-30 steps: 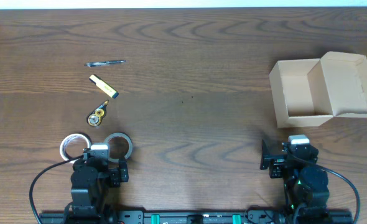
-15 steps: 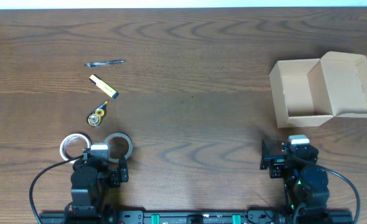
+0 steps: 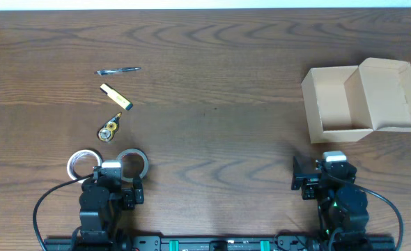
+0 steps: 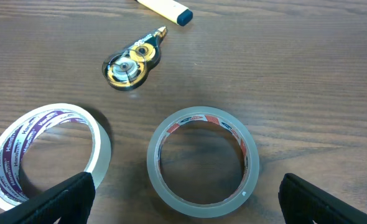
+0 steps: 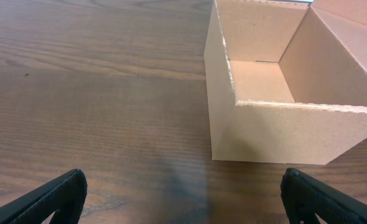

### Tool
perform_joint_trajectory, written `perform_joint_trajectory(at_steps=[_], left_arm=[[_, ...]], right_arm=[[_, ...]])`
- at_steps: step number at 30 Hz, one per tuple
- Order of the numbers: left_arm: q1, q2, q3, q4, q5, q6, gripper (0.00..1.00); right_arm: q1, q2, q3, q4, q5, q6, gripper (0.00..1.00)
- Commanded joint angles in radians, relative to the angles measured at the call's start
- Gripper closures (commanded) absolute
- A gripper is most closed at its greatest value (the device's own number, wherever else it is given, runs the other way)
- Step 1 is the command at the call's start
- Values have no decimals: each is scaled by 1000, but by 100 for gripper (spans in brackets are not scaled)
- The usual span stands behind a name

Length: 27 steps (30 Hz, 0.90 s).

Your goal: Pack container

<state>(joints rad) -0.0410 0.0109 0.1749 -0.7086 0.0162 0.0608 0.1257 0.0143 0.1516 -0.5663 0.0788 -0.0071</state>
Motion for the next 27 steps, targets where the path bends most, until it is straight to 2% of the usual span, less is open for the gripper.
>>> perform_joint_trajectory(at_steps=[1, 6, 10, 17, 27], left_arm=[[3, -6, -15, -9, 2, 14, 5], [3, -6, -15, -9, 2, 14, 5], [3, -6, -15, -9, 2, 14, 5], [3, -6, -15, -9, 2, 14, 5], [3, -6, -15, -9, 2, 14, 5]], right_arm=[[-9, -9, -2, 9, 6, 21, 1], [-9, 6, 53, 24, -8, 31, 1], [-10, 106, 180, 13, -7, 33, 1], [-9, 509, 521, -38, -1, 65, 1], [-9, 1155, 1048, -344, 79, 224, 1]])
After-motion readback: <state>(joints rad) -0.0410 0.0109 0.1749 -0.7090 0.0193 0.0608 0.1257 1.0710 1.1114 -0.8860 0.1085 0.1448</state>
